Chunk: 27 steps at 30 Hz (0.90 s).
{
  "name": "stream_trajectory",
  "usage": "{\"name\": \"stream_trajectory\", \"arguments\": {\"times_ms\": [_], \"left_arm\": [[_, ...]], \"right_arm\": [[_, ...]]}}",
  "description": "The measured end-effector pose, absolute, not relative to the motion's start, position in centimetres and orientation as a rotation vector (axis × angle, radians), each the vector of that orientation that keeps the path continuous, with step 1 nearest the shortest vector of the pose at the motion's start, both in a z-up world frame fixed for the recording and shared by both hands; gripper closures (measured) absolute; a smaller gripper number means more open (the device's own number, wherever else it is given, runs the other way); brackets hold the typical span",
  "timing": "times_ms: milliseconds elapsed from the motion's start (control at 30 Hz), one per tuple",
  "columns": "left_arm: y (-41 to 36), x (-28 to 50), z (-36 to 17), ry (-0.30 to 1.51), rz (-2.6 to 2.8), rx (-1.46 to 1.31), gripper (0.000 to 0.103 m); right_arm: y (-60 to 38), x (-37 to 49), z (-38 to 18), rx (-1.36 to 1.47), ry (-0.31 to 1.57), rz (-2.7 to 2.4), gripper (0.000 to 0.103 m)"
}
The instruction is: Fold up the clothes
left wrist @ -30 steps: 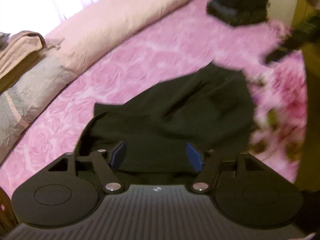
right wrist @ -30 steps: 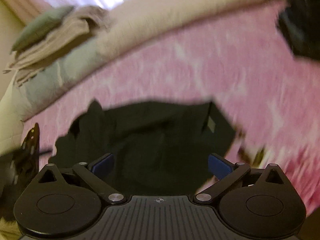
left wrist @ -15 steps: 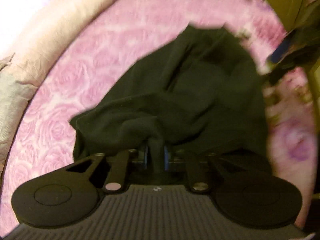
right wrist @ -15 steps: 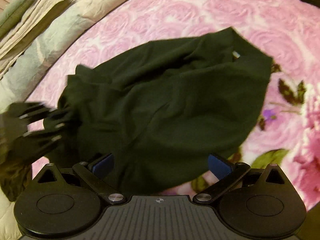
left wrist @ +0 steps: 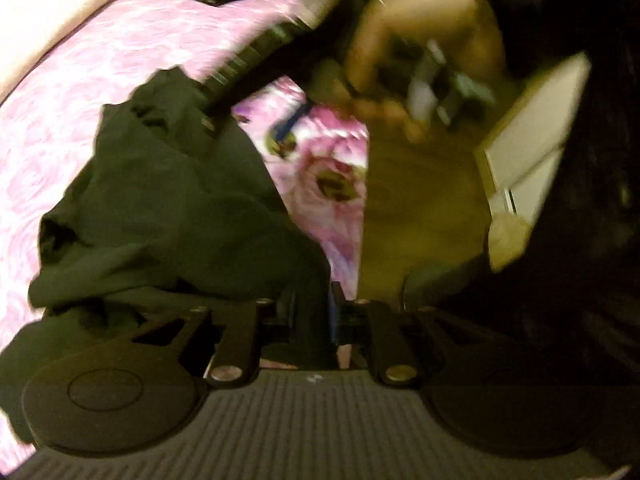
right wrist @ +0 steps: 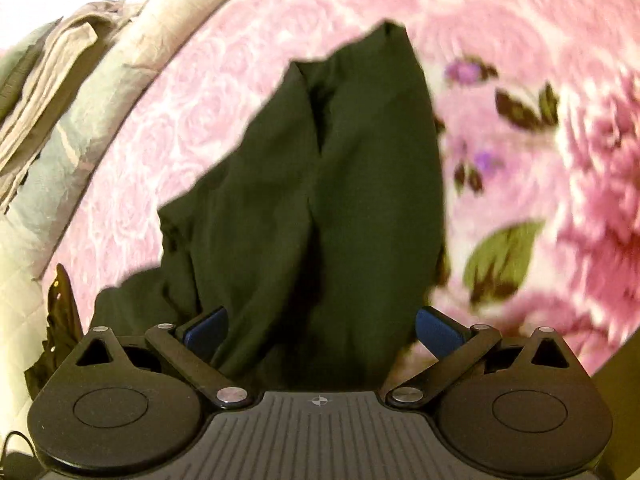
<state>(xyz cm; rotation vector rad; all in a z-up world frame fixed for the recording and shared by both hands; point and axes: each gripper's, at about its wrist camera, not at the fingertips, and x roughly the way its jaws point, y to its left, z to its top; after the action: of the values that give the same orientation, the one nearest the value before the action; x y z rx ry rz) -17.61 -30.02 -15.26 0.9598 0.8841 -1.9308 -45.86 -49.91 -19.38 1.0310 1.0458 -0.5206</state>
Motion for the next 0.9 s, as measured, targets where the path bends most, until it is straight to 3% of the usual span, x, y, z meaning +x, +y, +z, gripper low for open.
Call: {"name": "stream_trajectory", "arguments": {"times_ms": [200,400,433,467,500,533,567,600,667,900], "left_arm": [[-34.9,-13.0,-14.5,0.788,-1.814,0.943,0.043],[-42.0,-13.3,-20.1,0.835,-1.820,1.040,0.041],[-43.0,-14.1,-21.8,0.873,-1.833,1.078,0.042],[-43.7,-14.9,-23.4,0.900,-1.848,1.119,0.044],[-44.2,-15.7,-24.7,0.926,-1.858,1.160,0.051],[-44.7,-16.4,-25.9,0.955,-1.861,1.205,0.059],[-45.0,-16.8,-26.6,0.979,-1.867,1.232,0.088],[-45.2,-17.1,-27.2,0.999,-1.873,1.253,0.103],[-44.8,-16.6,-26.0,0.975,-1.895,1.211,0.103],[-44.3,-5.8,-16.2,0.822,-1.680,0.918,0.103]], "right_arm": [[-48.6,-45.9,-22.2,1.042,1.053,-0.569,0.000],[-47.6,-45.0,-24.8,0.958,1.060,-0.585,0.001],[-47.5,-45.3,-24.9,0.944,1.055,-0.593,0.018],[-47.6,-45.7,-25.0,0.942,1.050,-0.602,0.034],[-47.7,-46.2,-25.1,0.939,1.046,-0.611,0.041],[-47.7,-46.8,-25.0,0.934,1.044,-0.623,0.066],[-47.9,-47.4,-25.0,0.933,1.050,-0.625,0.087],[-48.3,-48.1,-25.0,0.960,1.045,-0.606,0.088],[-49.0,-49.3,-24.0,0.968,1.034,-0.597,0.101],[-52.8,-52.0,-17.4,0.776,0.996,-0.688,0.102]]}}
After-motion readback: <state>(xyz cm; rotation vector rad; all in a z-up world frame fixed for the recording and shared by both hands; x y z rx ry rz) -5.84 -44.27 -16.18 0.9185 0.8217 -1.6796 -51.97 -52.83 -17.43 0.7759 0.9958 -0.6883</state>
